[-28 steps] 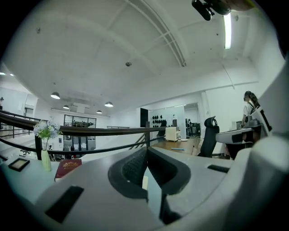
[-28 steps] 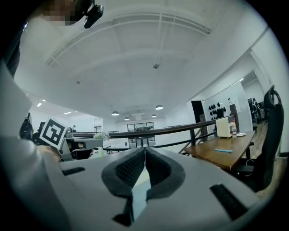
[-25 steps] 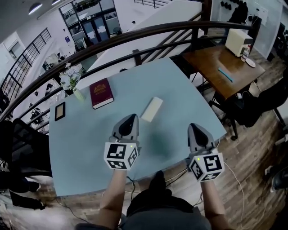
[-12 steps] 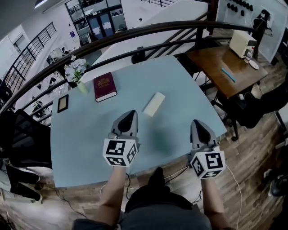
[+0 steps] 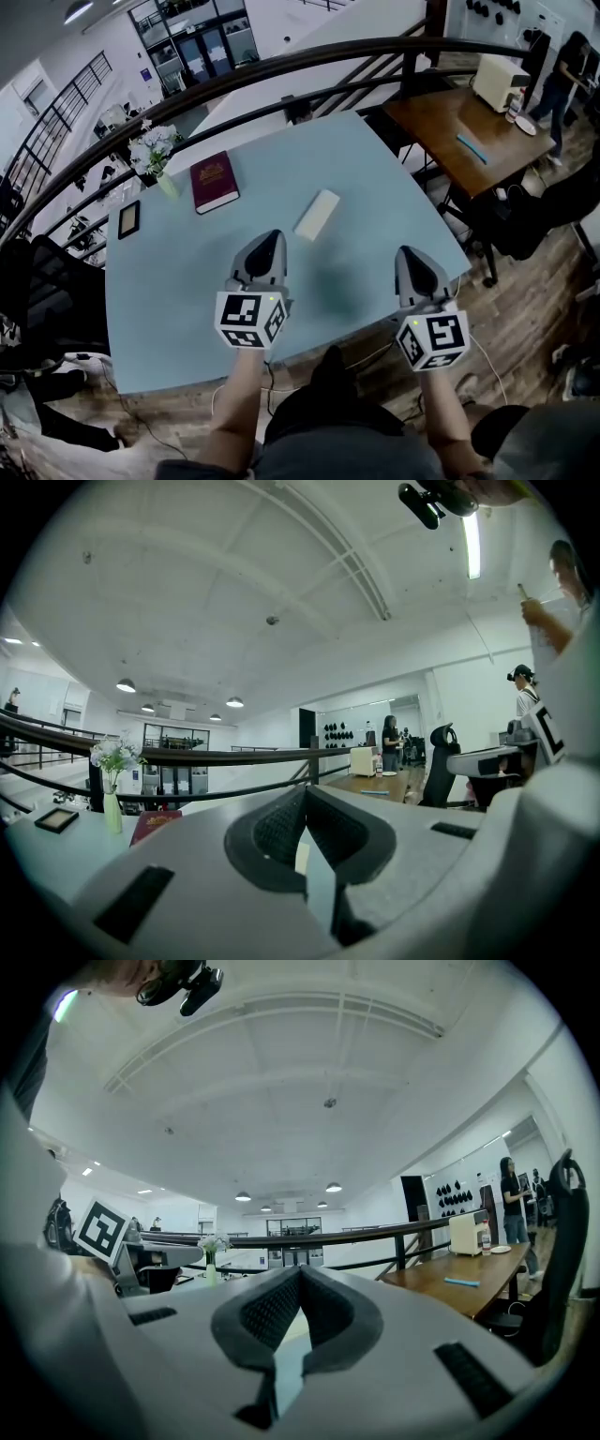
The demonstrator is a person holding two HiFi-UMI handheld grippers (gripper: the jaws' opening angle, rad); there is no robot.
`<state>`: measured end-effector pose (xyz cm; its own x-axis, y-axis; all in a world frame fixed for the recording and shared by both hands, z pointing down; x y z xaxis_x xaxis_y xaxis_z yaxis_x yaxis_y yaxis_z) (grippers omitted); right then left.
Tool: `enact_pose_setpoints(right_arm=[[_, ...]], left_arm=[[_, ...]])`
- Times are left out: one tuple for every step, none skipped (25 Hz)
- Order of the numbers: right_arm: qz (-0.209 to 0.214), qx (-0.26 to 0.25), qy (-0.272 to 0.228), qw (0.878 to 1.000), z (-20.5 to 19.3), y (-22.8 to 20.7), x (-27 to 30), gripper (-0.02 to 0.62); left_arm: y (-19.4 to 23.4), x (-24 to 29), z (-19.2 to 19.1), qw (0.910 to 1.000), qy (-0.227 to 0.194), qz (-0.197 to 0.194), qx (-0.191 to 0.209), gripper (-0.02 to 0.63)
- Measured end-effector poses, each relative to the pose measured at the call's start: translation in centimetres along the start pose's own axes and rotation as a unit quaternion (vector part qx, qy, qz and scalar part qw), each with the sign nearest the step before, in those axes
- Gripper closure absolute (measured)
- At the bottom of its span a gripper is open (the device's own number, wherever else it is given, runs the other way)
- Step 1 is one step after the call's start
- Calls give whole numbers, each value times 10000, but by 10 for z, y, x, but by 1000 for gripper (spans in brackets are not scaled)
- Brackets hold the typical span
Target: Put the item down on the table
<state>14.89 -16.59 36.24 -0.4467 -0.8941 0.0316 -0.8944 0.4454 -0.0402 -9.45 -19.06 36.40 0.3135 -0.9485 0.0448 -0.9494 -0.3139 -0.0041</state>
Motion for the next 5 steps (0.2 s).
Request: enact_pose_setpoints(right_arm=[[-5, 0, -1, 10000, 0, 0, 0, 601], [-11, 4, -4, 10000, 0, -1, -1, 600], [-20, 11, -8, 10000, -1, -1, -1, 600], [-29, 20, -12, 10000, -2, -2, -1, 600], [-39, 30, -15, 10000, -3, -2, -1, 601]], left_arm=[[-1, 1, 0, 10000, 3, -5, 15, 600], [-1, 1, 1, 10000, 10, -12, 31, 601], [-2, 2, 1, 10000, 19, -22, 47, 601], [-3, 3, 0, 10000, 28, -33, 59, 600], [-3, 3, 0, 10000, 38, -45, 71, 601]])
Point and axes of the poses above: the fingertips, and each gripper's own axes: x forward along the fingers, y to its left, z out of its top, the point moved 4 cm from there along -x, backward along the fingers, and after that the axes turned 1 degree about z, right-handed, at the moved point
